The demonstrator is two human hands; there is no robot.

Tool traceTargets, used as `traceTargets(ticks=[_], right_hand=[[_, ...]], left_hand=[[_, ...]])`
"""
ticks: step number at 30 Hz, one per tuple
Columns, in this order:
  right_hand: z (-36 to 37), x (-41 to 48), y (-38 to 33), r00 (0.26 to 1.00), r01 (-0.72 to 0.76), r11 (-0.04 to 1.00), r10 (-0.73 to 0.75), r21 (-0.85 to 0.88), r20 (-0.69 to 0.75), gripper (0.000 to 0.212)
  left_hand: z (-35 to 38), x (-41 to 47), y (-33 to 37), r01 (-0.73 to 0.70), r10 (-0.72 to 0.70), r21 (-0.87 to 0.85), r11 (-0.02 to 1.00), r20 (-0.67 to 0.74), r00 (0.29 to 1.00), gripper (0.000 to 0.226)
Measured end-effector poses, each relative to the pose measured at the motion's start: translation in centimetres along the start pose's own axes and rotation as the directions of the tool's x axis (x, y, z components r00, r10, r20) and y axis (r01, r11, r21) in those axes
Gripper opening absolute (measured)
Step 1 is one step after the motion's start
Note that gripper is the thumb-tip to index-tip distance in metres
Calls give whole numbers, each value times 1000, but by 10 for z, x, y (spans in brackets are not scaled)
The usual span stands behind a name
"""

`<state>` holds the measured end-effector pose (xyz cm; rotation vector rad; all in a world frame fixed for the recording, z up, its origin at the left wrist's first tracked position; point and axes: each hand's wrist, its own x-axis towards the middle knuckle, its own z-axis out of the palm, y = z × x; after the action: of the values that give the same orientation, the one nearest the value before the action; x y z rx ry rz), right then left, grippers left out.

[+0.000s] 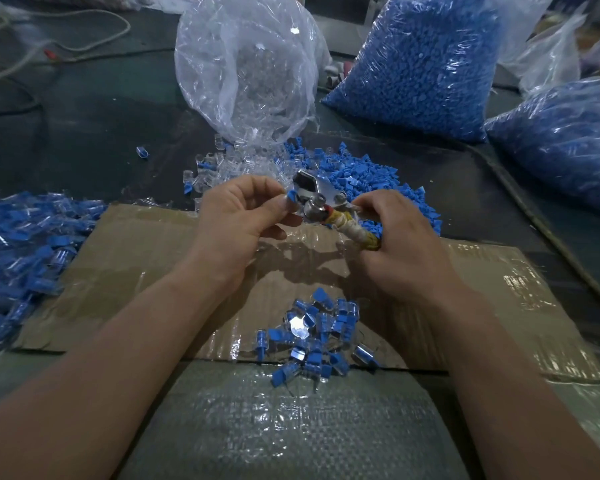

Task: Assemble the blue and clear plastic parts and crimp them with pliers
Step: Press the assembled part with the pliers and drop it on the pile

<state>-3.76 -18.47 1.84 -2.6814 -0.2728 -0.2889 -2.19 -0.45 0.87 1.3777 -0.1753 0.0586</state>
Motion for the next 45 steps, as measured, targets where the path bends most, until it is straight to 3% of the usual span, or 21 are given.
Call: traceTargets(ticks=[11, 23, 41, 45], right_hand=[[0, -1, -4, 995, -4, 1000, 5, -14, 100, 30], [-1, -1, -7, 994, 2, 1000, -1, -6, 106, 20], [5, -1, -9, 999, -6, 1000, 7, -15, 54, 17], [3, 1, -4, 999, -29, 997, 25, 66, 47, 23]], left_hand=[[1, 0, -3, -23, 23, 2, 1000, -2, 1000, 9], [0, 0, -9, -104, 107, 154, 983, -13, 994, 21], [3, -1, -6, -88, 102, 192, 977, -65, 993, 21], [2, -2, -4, -79, 96, 192, 978, -84, 992, 18]])
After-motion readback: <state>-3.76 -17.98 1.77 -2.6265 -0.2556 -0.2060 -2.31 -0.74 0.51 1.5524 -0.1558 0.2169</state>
